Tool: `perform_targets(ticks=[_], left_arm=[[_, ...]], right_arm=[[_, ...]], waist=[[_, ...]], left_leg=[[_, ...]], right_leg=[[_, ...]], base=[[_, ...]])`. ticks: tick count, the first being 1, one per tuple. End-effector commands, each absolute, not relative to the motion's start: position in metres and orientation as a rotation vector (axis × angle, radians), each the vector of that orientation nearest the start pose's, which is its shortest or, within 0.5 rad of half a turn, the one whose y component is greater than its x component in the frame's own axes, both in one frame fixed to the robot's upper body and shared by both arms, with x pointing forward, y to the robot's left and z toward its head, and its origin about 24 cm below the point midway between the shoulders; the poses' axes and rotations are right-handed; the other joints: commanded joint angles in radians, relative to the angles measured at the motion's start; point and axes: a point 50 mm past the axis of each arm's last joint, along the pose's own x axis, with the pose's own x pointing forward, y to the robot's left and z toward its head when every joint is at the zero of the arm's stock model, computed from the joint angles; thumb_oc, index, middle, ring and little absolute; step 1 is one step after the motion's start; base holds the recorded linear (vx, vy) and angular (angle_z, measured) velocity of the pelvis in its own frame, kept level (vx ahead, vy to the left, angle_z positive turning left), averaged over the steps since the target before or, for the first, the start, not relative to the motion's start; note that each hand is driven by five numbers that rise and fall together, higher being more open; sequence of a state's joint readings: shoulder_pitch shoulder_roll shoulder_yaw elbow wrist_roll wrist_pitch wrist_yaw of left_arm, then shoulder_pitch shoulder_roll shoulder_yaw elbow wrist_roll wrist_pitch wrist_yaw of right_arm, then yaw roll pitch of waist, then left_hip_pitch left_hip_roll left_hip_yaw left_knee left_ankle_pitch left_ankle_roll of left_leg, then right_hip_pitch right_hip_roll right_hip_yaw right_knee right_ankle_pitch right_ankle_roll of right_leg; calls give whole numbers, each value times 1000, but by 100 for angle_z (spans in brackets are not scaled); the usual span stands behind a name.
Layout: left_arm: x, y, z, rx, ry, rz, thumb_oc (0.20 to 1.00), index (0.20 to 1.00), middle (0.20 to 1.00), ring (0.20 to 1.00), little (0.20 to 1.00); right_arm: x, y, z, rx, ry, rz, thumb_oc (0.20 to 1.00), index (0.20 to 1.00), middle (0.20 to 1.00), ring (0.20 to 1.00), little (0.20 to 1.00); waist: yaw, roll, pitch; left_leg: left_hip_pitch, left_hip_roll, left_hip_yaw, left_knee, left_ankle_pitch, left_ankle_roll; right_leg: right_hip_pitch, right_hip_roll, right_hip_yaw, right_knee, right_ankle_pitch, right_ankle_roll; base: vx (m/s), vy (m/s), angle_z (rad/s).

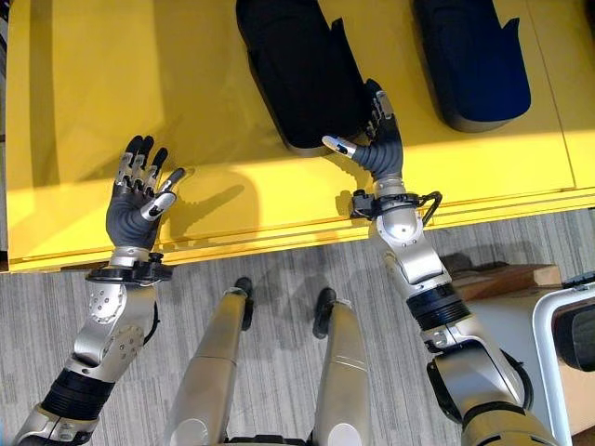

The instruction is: Move parts from the plastic box to the shelf.

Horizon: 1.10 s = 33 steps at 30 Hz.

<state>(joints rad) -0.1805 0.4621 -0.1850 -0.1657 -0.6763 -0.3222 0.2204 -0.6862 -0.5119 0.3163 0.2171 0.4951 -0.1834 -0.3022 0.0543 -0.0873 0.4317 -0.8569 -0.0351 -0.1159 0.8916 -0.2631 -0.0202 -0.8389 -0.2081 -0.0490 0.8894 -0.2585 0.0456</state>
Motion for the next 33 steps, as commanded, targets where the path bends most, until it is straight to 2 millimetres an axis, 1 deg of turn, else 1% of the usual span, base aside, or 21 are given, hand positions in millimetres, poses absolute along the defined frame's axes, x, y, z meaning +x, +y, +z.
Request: perform_targets(ticks=[1,9,13,19,33], left_arm=[[257,187,114,-308,-337,14,1000,1000,1000,1000,1000],[257,187,116,-308,-341,16,1000,1000,1000,1000,1000],[256,187,116,-302,-343,18,1000,1000,1000,1000,1000],[255,190,116,-296,-346,25,1000,1000,1000,1000,1000],[254,190,116,-296,-346,27,1000,1000,1000,1000,1000]], right_arm=[[337,-159,227,49,-637,61,1000,1000,1000,1000,1000],[328,-152,232,72,-675,105,1000,1000,1000,1000,1000],[324,-143,234,74,-691,155,1000,1000,1000,1000,1000],[322,-135,236,54,-700,188,1000,1000,1000,1000,1000],[321,-135,229,30,-679,189,1000,1000,1000,1000,1000]], waist=[[7,3,7],[8,-3,8],[9,-6,6],[14,-7,4],[15,-11,9]], left_leg=[[-10,17,-10,-43,6,12],[-7,18,-10,-44,7,11],[-6,18,-11,-44,8,12],[-6,18,-12,-49,10,11],[-7,19,-14,-47,13,10]], right_leg=[[29,2,18,-32,-17,-22],[32,2,17,-35,-14,-21],[33,2,18,-36,-12,-20],[35,2,16,-39,-11,-20],[35,1,16,-38,-9,-20]], base=[[0,0,0],[0,0,0],[0,0,0],[0,0,0],[0,0,0]])
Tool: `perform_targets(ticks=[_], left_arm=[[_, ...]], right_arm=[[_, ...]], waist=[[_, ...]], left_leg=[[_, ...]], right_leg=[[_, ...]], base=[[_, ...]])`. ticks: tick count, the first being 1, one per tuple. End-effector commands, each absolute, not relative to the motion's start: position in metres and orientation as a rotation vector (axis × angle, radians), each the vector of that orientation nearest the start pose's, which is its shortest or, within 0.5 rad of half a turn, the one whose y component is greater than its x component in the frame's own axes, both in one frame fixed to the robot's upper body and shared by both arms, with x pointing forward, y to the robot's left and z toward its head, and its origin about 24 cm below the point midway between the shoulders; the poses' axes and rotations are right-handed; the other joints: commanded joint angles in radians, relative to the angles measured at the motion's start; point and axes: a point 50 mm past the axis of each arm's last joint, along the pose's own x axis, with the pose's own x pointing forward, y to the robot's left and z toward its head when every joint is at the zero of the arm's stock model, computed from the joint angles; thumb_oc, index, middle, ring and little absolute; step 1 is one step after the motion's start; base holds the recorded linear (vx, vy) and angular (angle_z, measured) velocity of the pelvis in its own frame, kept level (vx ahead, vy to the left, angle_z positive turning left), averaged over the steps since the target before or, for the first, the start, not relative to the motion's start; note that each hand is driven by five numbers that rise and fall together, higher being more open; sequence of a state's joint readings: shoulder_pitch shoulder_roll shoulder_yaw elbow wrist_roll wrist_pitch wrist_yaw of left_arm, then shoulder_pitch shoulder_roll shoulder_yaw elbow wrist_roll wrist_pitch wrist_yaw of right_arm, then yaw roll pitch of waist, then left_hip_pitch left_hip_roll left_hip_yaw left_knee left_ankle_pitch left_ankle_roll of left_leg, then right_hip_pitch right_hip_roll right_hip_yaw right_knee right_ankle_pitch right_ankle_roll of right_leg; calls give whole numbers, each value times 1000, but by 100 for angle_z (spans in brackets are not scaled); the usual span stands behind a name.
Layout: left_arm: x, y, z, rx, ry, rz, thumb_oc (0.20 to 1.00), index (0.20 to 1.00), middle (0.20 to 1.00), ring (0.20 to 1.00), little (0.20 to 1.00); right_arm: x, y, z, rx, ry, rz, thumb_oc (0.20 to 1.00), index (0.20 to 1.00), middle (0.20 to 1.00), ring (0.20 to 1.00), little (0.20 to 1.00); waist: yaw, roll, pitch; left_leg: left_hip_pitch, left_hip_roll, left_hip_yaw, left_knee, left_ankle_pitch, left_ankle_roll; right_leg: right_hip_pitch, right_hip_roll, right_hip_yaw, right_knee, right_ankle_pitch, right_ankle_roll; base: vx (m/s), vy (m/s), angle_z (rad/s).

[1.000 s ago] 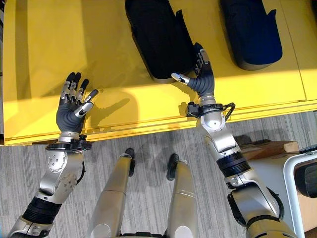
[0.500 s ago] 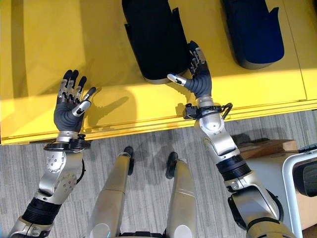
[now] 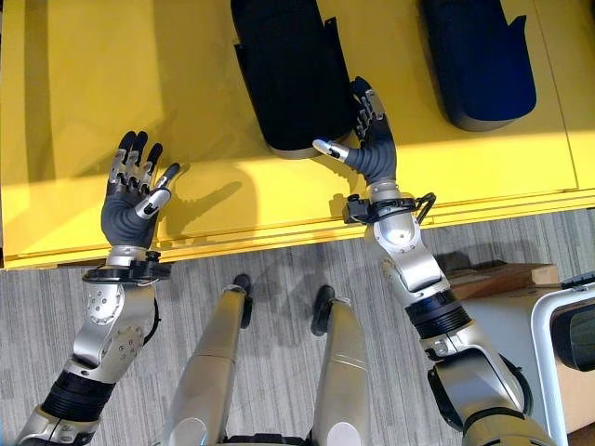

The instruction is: Move parts from the plastic box to the shelf.

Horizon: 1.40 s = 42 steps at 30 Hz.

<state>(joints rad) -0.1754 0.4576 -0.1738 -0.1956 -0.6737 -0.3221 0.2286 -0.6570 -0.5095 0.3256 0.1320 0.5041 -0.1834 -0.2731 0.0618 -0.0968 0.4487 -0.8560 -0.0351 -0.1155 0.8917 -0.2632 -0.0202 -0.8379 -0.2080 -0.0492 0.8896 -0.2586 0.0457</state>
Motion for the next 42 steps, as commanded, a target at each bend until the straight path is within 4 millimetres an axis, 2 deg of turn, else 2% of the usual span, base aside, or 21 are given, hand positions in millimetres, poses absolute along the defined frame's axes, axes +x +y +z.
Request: perform_targets(ticks=[1,9,21,39,42], left_arm=[[254,191,116,-294,-347,30,1000,1000,1000,1000,1000],[252,192,118,-291,-356,22,1000,1000,1000,1000,1000],[252,192,120,-287,-365,22,1000,1000,1000,1000,1000],[252,192,117,-294,-359,32,1000,1000,1000,1000,1000],[251,193,117,-291,-360,37,1000,1000,1000,1000,1000]], right_arm=[[320,-134,229,27,-680,195,1000,1000,1000,1000,1000],[316,-126,228,25,-682,249,1000,1000,1000,1000,1000],[315,-126,230,10,-697,237,1000,1000,1000,1000,1000],[309,-130,235,36,-739,212,1000,1000,1000,1000,1000],[306,-137,240,21,-774,175,1000,1000,1000,1000,1000]], waist=[[7,-1,-7],[8,-2,-8],[5,-1,-11],[1,-4,-15],[-1,-4,-17]], left_leg=[[-10,20,-14,-45,13,10],[-14,23,-11,-45,16,9],[-10,24,-10,-47,17,9],[-12,22,-10,-47,16,10],[-12,22,-11,-50,17,10]], right_leg=[[32,1,15,-37,-8,-20],[25,3,14,-33,-6,-20],[30,4,13,-37,-2,-19],[29,3,16,-38,-4,-17],[29,4,16,-40,-3,-17]], base=[[0,0,0],[-4,0,0],[0,0,0],[0,0,0],[0,0,0]])
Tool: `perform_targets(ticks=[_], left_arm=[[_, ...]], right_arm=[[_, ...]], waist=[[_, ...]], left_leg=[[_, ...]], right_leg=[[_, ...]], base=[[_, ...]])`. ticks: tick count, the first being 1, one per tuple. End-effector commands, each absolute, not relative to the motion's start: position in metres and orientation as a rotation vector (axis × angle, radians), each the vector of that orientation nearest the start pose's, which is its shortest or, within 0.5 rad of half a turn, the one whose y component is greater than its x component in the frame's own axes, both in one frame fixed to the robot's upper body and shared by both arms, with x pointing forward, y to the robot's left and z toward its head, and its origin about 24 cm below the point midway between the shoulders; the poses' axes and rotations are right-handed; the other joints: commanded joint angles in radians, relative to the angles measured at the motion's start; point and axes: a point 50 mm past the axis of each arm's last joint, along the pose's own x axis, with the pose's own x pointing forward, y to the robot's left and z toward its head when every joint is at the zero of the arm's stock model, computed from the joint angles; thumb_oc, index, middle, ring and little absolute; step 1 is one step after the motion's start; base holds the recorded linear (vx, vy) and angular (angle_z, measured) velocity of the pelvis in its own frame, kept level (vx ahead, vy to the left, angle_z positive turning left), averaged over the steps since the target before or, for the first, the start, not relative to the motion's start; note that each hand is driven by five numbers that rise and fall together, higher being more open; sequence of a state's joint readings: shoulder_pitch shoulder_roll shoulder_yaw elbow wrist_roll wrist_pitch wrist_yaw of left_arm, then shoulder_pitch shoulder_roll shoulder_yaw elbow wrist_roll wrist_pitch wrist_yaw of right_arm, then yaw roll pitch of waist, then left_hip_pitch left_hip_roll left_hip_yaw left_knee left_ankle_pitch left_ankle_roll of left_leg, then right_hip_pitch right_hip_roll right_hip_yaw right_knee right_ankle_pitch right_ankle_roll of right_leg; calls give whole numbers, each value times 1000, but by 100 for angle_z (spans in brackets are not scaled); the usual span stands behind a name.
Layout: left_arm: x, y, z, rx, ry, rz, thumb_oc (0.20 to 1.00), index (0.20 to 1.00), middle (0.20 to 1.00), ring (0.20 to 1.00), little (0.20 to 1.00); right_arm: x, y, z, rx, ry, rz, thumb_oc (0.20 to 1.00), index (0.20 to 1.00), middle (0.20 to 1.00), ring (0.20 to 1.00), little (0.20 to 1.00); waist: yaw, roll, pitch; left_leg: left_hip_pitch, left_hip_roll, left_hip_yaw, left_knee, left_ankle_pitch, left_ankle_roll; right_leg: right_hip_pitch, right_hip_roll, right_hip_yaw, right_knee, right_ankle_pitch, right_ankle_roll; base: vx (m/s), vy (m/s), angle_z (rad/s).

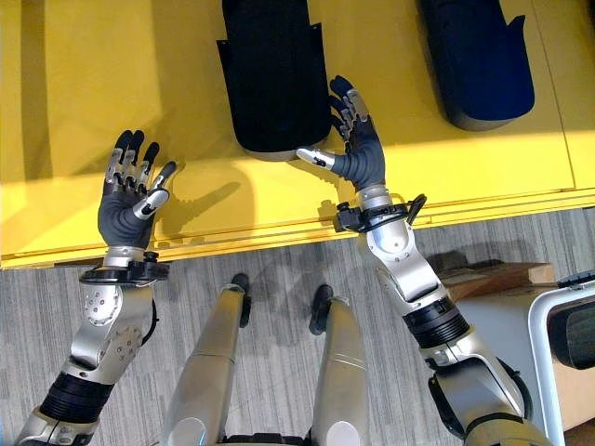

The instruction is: Move parts from the plastic box to the shelf.

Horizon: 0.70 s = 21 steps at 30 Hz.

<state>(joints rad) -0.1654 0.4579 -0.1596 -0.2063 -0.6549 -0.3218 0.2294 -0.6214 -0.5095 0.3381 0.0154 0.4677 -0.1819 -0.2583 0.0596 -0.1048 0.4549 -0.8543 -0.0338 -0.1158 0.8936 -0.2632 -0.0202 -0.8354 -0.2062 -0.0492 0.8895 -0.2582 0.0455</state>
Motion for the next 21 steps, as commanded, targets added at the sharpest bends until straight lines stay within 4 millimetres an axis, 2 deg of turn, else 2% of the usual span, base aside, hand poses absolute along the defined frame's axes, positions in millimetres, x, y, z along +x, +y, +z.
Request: perform_targets(ticks=[1,7,9,16,17,21], left_arm=[[251,194,117,-295,-362,39,1000,1000,1000,1000,1000],[250,194,117,-297,-364,45,1000,1000,1000,1000,1000],[249,195,117,-299,-368,52,1000,1000,1000,1000,1000],[246,196,118,-294,-376,62,1000,1000,1000,1000,1000],[244,194,116,-291,-377,64,1000,1000,1000,1000,1000],[242,194,116,-275,-385,64,1000,1000,1000,1000,1000]], right_arm=[[304,-145,244,24,-805,133,1000,1000,1000,1000,1000],[292,-158,254,44,-875,79,1000,1000,1000,1000,1000],[283,-165,261,39,-936,44,1000,1000,1000,1000,1000],[258,-167,268,15,-1059,27,1000,1000,1000,1000,1000],[240,-162,267,-79,-1124,31,1000,1000,1000,1000,1000],[228,-153,261,-225,-1155,42,1000,1000,1000,1000,1000]], waist=[[-2,3,-25],[-11,0,-29],[-17,0,-31],[-29,0,-33],[-40,-1,-33],[-47,-3,-35]], left_leg=[[-13,21,-11,-52,16,10],[-14,22,-9,-47,12,10],[-15,23,-8,-48,12,9],[-16,22,-9,-48,13,11],[-18,24,-8,-50,13,11],[-17,26,-8,-51,13,11]], right_leg=[[27,2,17,-40,-4,-17],[25,3,18,-33,-9,-16],[25,3,16,-33,-10,-15],[22,4,17,-32,-10,-13],[21,7,18,-36,-8,-12],[23,8,20,-39,-6,-10]], base=[[0,0,0],[0,0,0],[0,0,0],[0,0,0],[0,0,0],[3,16,-4]])
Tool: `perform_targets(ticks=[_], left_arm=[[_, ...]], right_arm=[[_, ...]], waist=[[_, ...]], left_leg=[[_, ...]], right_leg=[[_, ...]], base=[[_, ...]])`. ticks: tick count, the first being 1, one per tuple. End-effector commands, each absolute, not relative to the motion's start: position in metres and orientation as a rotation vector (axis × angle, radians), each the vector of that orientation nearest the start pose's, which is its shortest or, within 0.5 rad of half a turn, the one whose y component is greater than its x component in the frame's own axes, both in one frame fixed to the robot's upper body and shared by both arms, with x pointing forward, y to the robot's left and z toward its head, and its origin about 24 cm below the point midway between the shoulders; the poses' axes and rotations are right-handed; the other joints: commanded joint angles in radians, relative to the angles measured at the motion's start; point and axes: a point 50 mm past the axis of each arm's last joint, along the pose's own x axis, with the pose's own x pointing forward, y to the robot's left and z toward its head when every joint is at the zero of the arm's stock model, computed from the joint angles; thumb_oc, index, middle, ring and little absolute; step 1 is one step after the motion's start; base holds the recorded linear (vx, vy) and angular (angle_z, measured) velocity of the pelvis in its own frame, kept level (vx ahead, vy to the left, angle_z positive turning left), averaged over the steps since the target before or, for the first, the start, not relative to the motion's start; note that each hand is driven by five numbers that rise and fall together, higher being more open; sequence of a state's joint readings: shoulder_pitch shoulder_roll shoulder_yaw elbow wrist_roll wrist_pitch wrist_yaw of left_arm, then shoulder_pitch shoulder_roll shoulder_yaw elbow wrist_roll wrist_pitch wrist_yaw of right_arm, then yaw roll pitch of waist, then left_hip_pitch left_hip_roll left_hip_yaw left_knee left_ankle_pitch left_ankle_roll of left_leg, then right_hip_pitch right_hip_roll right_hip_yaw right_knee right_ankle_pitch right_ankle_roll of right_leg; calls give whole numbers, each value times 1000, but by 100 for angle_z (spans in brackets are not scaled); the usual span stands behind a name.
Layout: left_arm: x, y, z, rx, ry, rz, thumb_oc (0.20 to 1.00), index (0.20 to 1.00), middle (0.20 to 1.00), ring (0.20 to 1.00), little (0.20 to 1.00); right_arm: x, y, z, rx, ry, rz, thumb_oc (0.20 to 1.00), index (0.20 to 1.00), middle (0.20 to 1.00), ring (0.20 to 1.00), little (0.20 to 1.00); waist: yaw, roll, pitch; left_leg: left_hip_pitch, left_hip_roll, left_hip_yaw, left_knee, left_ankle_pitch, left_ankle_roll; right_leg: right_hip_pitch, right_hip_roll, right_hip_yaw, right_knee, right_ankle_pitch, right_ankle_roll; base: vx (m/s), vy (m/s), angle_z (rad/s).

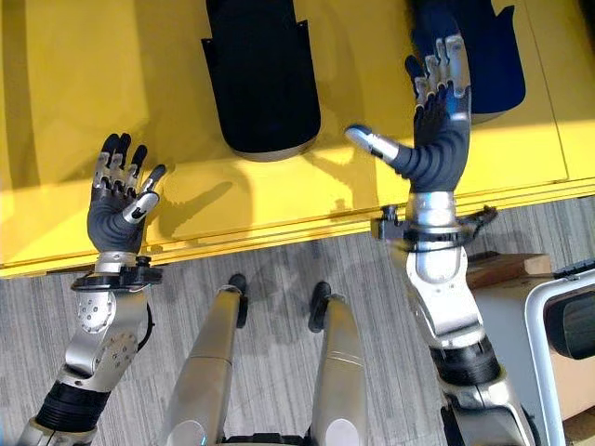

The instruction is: Move parts from the plastic box to the shelf.

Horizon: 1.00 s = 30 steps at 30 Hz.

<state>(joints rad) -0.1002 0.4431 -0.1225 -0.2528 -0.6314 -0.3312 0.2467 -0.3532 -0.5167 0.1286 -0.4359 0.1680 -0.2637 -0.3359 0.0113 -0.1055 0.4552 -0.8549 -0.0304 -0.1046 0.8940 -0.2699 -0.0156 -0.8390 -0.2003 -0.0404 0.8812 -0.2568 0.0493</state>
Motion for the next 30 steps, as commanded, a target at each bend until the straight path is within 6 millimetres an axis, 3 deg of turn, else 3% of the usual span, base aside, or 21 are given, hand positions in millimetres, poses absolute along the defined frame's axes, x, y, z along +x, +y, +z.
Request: perform_targets(ticks=[1,3,6,7,10,11,12,19,30], left_arm=[[240,194,117,-265,-390,63,1000,1000,1000,1000,1000],[239,195,117,-261,-392,70,1000,1000,1000,1000,1000],[236,195,115,-231,-394,79,1000,1000,1000,1000,1000],[235,196,117,-223,-411,94,1000,1000,1000,1000,1000],[235,195,116,-213,-408,99,1000,1000,1000,1000,1000],[236,195,116,-216,-409,105,1000,1000,1000,1000,1000],[236,194,116,-213,-410,103,1000,1000,1000,1000,1000],[240,190,117,-223,-421,106,1000,1000,1000,1000,1000],[245,188,118,-253,-433,129,1000,1000,1000,1000,1000]], right_arm=[[222,-148,256,-310,-1157,64,1000,1000,1000,1000,1000],[219,-148,252,-373,-1159,49,1000,1000,1000,1000,1000],[224,-141,225,-673,-1058,63,1000,1000,1000,1000,1000],[228,-144,214,-853,-1032,7,1000,1000,1000,1000,1000],[232,-144,203,-967,-997,-2,1000,1000,1000,1000,1000],[240,-146,193,-1080,-959,-26,1000,1000,1000,1000,1000],[243,-145,191,-1128,-953,-24,1000,1000,1000,1000,1000],[255,-128,161,-1240,-879,94,1000,1000,1000,1000,1000],[272,-105,142,-1267,-835,174,1000,1000,1000,1000,1000]], waist=[[-3,-3,-37],[-5,-3,-39],[-11,-2,-45],[-12,-3,-46],[-13,-1,-48],[-10,0,-49],[-8,1,-44],[-6,2,-44],[2,8,-38]], left_leg=[[-14,25,-19,-55,19,6],[-12,26,-18,-58,19,5],[-11,28,-17,-66,20,4],[-12,28,-18,-72,23,4],[-16,28,-21,-70,23,3],[-15,28,-22,-72,23,3],[-25,27,-20,-76,46,5],[-29,25,-19,-81,50,3],[-28,25,-13,-83,51,0]], right_leg=[[30,3,12,-37,-7,-13],[31,2,11,-39,-5,-12],[35,2,12,-47,-4,-9],[35,0,11,-53,1,-8],[34,0,8,-54,1,-7],[34,-2,7,-57,2,-5],[25,-5,4,-59,21,-9],[23,-11,4,-63,27,-9],[21,-13,6,-58,23,-10]], base=[[7,20,-9],[4,15,-7],[8,25,-6],[13,12,-3],[0,0,0],[-74,22,-1],[-77,28,-1],[-12,4,0],[0,0,0]])
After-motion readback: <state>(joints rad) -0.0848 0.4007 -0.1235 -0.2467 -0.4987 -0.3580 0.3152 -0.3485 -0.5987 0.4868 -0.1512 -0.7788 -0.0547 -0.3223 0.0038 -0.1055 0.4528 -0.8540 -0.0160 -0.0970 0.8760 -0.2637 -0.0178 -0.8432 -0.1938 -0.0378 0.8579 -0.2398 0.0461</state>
